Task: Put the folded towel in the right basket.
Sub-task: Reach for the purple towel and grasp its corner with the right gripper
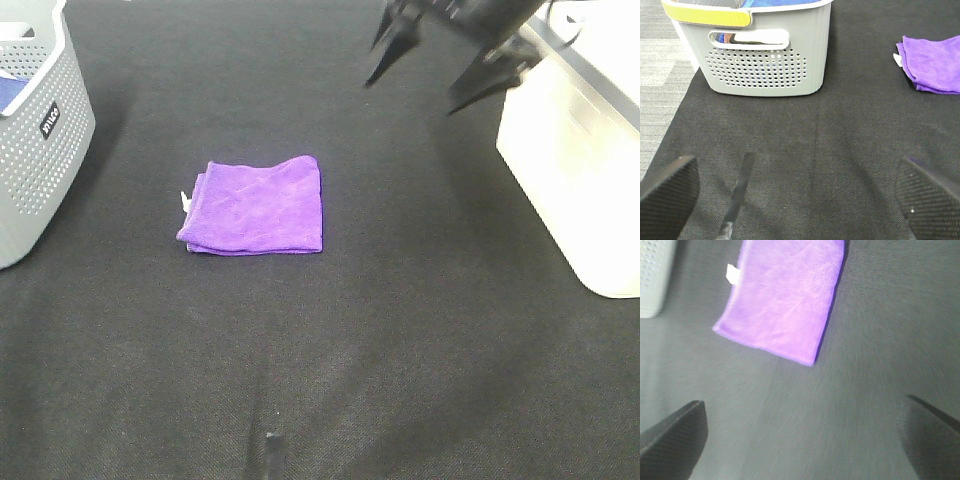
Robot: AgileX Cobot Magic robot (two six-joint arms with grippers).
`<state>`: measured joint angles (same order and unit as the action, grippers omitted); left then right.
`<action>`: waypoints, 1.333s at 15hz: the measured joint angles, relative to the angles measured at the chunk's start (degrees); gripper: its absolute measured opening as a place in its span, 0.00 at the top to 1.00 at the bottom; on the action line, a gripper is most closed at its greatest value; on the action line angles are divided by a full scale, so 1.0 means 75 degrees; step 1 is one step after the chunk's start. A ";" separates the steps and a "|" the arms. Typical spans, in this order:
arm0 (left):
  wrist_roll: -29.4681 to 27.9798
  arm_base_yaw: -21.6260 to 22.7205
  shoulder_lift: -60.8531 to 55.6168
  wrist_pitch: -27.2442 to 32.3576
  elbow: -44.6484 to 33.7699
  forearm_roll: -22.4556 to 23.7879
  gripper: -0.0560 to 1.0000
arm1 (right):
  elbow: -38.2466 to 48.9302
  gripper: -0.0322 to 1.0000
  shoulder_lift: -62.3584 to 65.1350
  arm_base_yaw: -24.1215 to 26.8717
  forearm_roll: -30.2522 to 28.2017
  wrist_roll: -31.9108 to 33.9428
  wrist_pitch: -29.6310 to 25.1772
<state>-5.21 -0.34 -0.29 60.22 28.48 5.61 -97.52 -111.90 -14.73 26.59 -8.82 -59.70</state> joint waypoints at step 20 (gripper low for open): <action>-0.0038 0.0000 0.0000 0.0000 0.0000 -0.0267 0.01 | -0.2666 0.08 -0.4461 -0.0275 0.1062 0.0176 0.0527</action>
<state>-5.50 -0.34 -0.29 60.22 28.48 3.61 -117.51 -145.36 -16.79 34.55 -7.51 -55.75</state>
